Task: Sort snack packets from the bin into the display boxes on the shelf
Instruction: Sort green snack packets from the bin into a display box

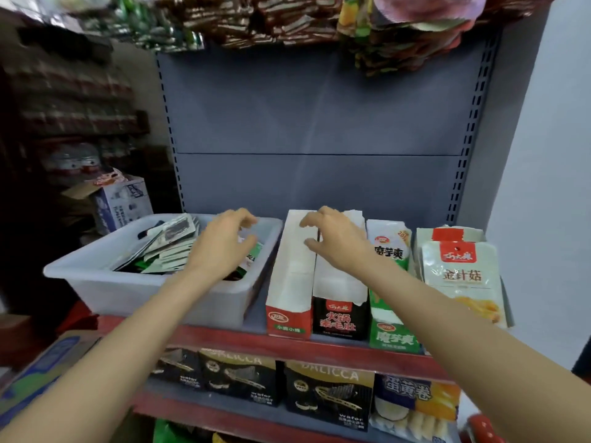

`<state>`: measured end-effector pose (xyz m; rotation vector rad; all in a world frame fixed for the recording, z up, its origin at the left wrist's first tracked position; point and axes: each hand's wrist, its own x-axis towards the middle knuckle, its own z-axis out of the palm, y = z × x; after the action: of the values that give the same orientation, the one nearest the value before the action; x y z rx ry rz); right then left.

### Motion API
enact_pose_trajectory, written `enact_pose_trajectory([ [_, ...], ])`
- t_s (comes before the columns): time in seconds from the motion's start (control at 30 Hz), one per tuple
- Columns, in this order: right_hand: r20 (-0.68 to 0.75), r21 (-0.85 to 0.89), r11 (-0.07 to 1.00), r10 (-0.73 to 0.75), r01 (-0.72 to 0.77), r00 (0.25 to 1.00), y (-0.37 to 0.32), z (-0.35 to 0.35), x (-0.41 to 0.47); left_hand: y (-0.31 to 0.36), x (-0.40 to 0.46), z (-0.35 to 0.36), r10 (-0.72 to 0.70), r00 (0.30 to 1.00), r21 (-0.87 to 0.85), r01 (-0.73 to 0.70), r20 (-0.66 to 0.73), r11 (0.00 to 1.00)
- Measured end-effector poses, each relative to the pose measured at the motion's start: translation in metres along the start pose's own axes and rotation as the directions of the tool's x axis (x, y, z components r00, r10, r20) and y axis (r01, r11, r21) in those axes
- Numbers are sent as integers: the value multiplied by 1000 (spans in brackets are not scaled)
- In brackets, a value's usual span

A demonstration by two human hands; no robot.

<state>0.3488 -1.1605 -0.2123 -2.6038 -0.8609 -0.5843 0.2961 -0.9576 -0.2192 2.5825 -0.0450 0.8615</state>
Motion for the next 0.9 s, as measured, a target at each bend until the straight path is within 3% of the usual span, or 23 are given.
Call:
enact_pose_trajectory([
  [0.1,77,97,995,-42,34,996,-36,20,21,-47,1,-29,-80,982,137,57,169,989],
  [0.2,203,171,985,-46,11,978,-70,38,41,-76,3,-44,-125,912,261,20,391,965],
  [0.33,404,12,1000,-27,23,914,-99,58,61,-90,7,-38,-134,842,248,0,523,969],
  [0.53,558,-156,984,16,86,830,-103,74,76,-131,15,-40,-141,903,240,43,406,970],
  [0.9,365,-123,985,-70,123,928,-90,71,86,-147,5,-36,-144,946,69,129,292,989],
])
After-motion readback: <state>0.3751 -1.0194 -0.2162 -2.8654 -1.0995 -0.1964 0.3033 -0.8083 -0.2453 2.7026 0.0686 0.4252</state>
